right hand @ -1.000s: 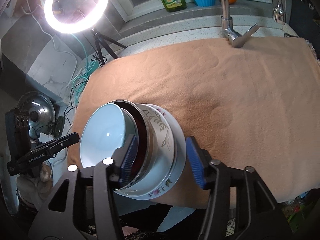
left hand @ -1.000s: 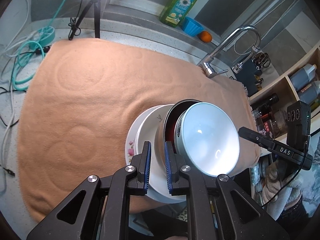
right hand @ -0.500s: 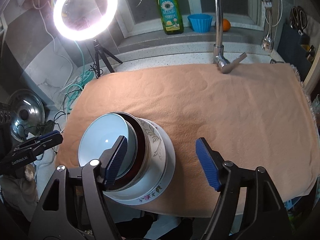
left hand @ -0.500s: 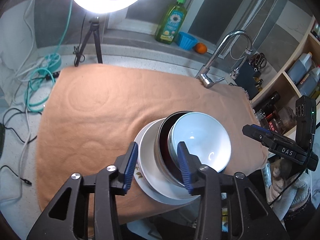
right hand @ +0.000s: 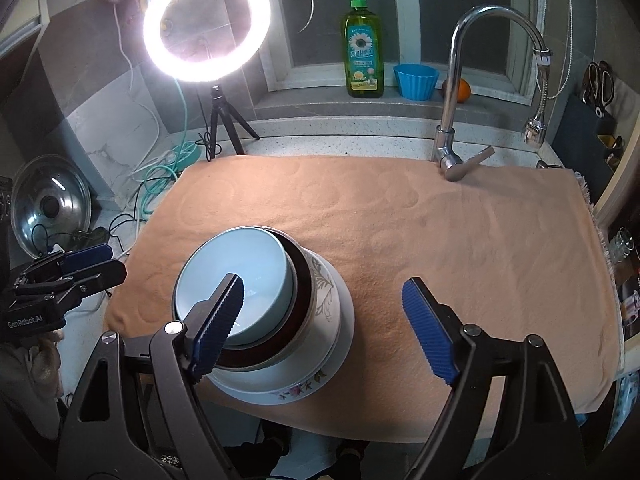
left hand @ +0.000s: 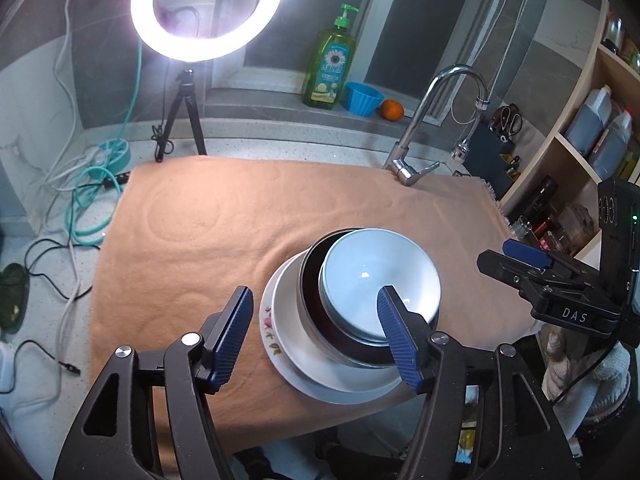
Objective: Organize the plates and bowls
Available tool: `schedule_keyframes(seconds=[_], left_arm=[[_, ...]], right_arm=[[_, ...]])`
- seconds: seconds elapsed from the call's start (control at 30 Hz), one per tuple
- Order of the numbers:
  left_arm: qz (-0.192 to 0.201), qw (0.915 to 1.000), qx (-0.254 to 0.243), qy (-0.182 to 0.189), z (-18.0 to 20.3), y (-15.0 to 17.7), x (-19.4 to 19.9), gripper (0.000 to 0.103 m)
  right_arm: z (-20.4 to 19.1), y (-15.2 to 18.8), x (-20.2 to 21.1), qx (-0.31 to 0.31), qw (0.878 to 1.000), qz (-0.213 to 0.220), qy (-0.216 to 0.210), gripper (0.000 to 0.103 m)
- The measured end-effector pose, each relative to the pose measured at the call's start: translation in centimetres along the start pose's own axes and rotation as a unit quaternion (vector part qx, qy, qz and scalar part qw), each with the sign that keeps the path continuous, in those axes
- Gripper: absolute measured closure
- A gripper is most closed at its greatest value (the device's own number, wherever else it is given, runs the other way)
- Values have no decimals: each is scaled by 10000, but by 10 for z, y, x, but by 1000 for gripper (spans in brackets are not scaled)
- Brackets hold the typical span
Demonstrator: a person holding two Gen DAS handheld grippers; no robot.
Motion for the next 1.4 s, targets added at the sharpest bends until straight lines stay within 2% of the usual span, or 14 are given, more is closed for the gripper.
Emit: schedule_keyframes(seconds=[1.4], left_arm=[[119,9998,100,-92,4,2,11,39]], right_arm=[[-14,5,9,138,9998,113,-90,19]])
Point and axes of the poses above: each gripper's, at about its wrist camera, not at the fingertips, and x roughly against the way its jaws point, z to its right, y to its underside, the point moved 8 cm from there along -x, roughly the way its jaws point, and after that the axes turned 8 degrees about y, right-handed, at the moved point
